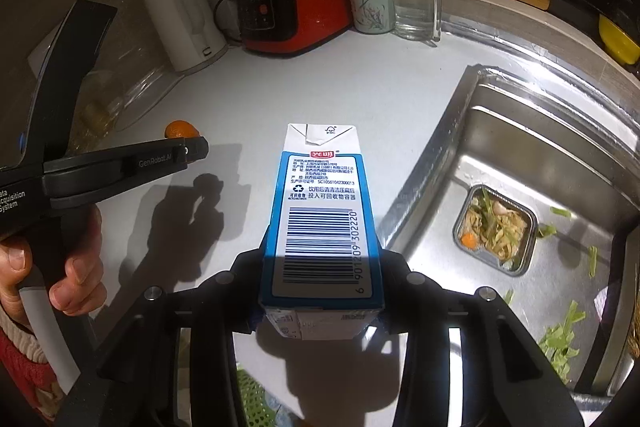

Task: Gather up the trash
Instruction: 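Carry both items over the green basket and open both tools to drop them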

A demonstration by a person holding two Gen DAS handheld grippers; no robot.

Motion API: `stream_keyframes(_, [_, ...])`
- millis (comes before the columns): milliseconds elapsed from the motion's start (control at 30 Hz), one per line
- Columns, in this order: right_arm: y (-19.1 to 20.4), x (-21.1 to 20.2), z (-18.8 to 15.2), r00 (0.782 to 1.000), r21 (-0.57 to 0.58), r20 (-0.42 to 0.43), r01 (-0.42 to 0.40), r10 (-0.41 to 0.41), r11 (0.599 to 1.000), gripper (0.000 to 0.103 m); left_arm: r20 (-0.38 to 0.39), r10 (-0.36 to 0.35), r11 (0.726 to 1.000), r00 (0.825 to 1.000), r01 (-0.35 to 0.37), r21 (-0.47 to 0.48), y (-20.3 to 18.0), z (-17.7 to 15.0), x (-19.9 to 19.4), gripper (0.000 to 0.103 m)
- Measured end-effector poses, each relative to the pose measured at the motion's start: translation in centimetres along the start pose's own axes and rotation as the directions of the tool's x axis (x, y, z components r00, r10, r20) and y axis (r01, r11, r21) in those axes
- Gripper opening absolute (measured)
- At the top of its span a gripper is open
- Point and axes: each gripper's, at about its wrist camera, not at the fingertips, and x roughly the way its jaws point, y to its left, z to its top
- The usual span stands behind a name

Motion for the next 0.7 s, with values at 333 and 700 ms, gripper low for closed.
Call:
stream_keyframes(333, [2.3,-7.2,-10.1,0.999,-0.040,-0.039,-0.038,0.036,0.998,0.042,-0.044,0.004,1.000,0.999,-0.005,-0.025,0.0,-12.0,-6.7,0.018])
stream_keyframes(700, [3.5,-11.3,-19.7,0.993,-0.046,-0.097,-0.070,0.065,0.996,0.042,-0.107,0.011,1.000,0.994,-0.012,-0.010,-0.3,-23.1,-10.5,0.018])
